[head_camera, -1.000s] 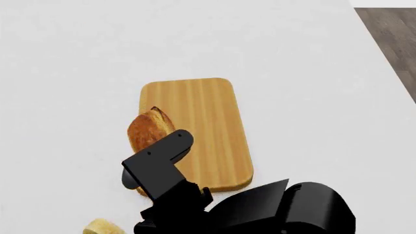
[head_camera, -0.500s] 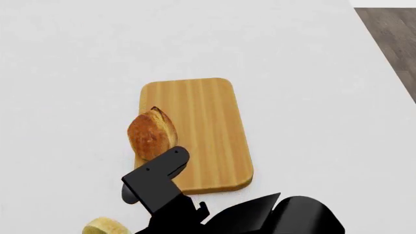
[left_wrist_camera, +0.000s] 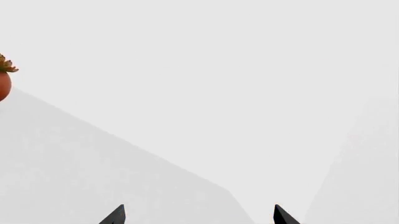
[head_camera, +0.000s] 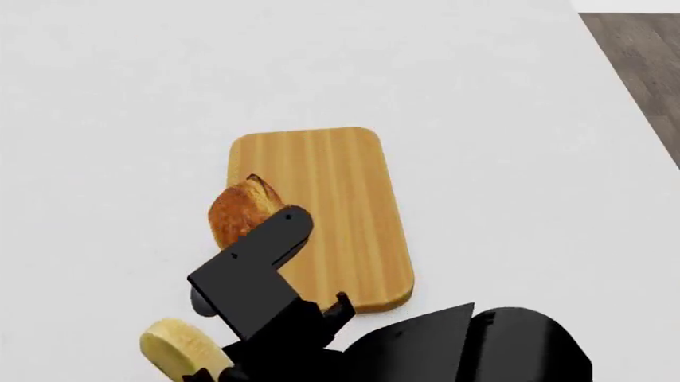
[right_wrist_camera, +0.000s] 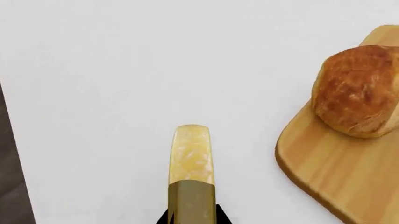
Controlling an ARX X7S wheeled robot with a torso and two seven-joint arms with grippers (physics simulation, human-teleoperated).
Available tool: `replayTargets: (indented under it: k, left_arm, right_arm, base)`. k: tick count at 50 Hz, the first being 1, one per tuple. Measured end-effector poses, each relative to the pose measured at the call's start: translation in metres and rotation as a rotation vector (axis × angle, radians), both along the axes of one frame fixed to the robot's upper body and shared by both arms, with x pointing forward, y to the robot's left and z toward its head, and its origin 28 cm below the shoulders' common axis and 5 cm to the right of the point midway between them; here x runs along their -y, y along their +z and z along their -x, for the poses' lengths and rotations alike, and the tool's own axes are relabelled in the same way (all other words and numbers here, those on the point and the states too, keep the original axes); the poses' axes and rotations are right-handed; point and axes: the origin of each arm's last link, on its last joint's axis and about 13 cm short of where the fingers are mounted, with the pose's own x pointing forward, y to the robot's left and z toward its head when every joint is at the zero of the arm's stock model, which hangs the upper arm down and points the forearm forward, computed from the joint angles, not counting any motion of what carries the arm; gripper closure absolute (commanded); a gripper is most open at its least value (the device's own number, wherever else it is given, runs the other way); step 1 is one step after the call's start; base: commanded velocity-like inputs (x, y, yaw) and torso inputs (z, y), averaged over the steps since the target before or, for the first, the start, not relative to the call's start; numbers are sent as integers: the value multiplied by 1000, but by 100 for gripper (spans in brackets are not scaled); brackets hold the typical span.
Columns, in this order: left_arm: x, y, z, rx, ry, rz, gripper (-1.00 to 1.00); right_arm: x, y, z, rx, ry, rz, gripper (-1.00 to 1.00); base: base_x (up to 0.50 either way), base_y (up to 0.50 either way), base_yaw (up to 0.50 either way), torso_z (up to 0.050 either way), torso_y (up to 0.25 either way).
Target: Place the bread and cheese on the cutting board.
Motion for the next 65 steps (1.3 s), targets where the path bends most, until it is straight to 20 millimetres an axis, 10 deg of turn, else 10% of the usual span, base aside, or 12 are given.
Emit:
replayTargets:
  k: [37, 65]
  left_arm:
    - [-2, 1, 1, 0, -23, 24, -100]
    - [-4, 1, 2, 6, -24, 35, -100]
  right_arm:
    - [43, 63, -34, 257, -378, -96, 100]
    - [57, 49, -77, 196, -566, -78, 100]
  base:
    - [0, 0, 0, 0, 0]
    - [0, 0, 0, 0, 0]
